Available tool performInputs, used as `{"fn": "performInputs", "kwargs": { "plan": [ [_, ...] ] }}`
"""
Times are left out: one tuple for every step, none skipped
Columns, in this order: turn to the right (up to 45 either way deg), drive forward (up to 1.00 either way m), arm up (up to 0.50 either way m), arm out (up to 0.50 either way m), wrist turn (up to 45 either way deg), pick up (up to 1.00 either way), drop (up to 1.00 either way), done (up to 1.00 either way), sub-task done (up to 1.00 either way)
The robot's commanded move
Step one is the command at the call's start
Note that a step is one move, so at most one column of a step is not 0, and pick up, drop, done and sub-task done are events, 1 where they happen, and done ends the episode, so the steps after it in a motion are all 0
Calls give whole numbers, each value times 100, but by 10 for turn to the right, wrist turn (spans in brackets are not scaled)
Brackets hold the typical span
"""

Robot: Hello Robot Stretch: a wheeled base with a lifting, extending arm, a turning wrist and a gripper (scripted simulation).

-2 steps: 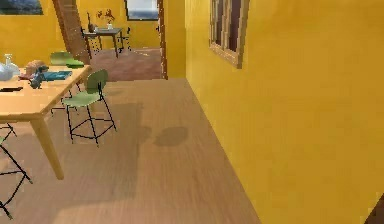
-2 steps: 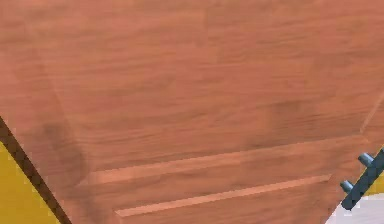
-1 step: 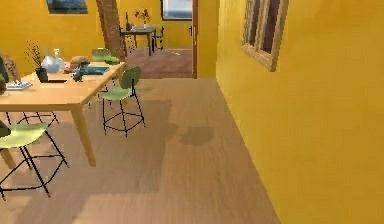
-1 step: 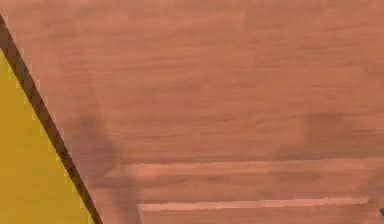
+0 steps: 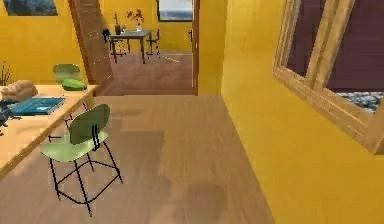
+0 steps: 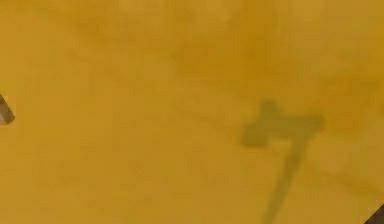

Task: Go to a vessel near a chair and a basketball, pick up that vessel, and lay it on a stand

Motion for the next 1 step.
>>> {"fn": "performInputs", "kwargs": {
  "plan": [
    [0, 100, 0, 0, 0, 0, 0, 0, 0]
  ]
}}
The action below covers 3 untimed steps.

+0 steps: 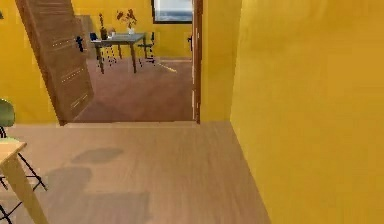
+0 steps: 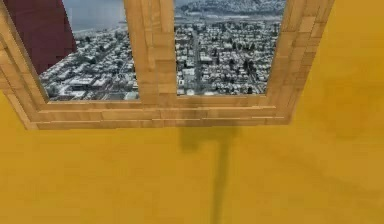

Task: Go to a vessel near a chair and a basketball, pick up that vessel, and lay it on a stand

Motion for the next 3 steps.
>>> {"fn": "performInputs", "kwargs": {
  "plan": [
    [-60, 0, 0, 0, 0, 0, 0, 0, 0],
    [0, 70, 0, 0, 0, 0, 0, 0, 0],
    [-150, 0, 0, 0, 0, 0, 0, 0, 0]
  ]
}}
